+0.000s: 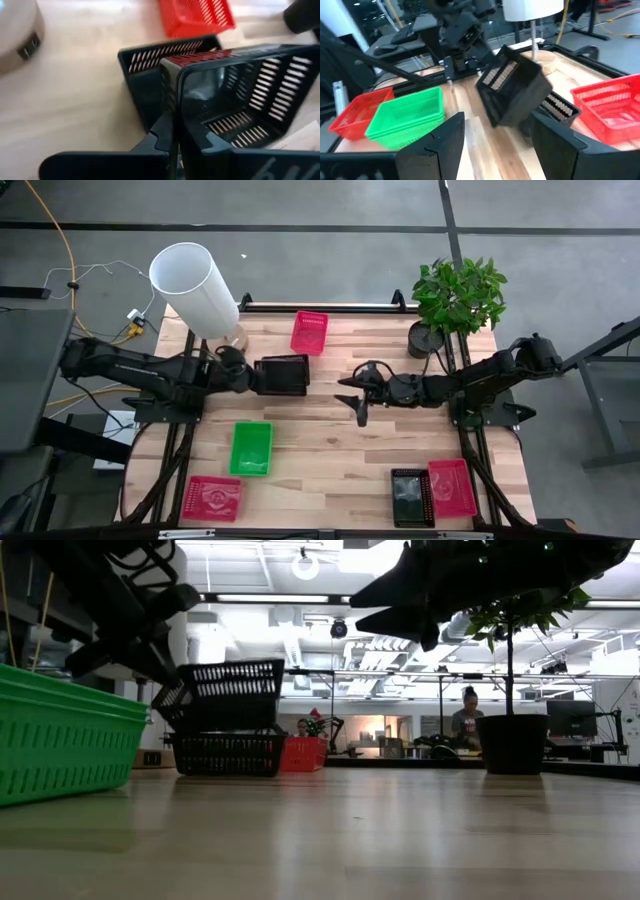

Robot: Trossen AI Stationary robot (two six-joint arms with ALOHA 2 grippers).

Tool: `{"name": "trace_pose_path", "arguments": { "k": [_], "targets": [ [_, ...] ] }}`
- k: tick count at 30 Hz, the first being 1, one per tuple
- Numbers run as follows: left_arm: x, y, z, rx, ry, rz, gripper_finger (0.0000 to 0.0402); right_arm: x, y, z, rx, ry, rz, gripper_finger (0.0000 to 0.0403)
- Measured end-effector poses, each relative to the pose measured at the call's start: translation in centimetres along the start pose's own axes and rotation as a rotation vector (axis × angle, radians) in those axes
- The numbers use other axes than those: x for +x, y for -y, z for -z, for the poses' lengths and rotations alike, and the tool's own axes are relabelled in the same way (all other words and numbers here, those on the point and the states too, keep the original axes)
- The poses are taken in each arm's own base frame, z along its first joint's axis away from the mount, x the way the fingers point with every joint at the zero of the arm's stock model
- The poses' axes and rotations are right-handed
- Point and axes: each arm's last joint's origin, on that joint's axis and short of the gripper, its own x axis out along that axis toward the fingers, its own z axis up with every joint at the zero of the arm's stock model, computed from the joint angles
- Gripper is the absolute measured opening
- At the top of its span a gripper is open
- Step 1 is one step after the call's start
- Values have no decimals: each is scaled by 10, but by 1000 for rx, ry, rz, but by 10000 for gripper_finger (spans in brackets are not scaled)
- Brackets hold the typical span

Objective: Stack baskets by color
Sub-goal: Stack the left black bin on top of the top black bin

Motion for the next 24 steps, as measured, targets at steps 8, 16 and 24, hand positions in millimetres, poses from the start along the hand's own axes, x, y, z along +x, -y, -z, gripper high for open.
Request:
{"name": "trace_pose_path", "arguments": {
  "k": [8, 16, 24],
  "targets": [
    [10, 0, 1, -85, -35, -52, 0, 0, 2, 3, -14, -23, 39, 208],
    [16, -2, -2, -95, -40, -80, 0, 0, 3, 8, -32, -72, 52, 208],
    [16, -1, -1, -55, -75, -69, 32, 0, 3, 9, -36, -81, 55, 208]
  ]
}}
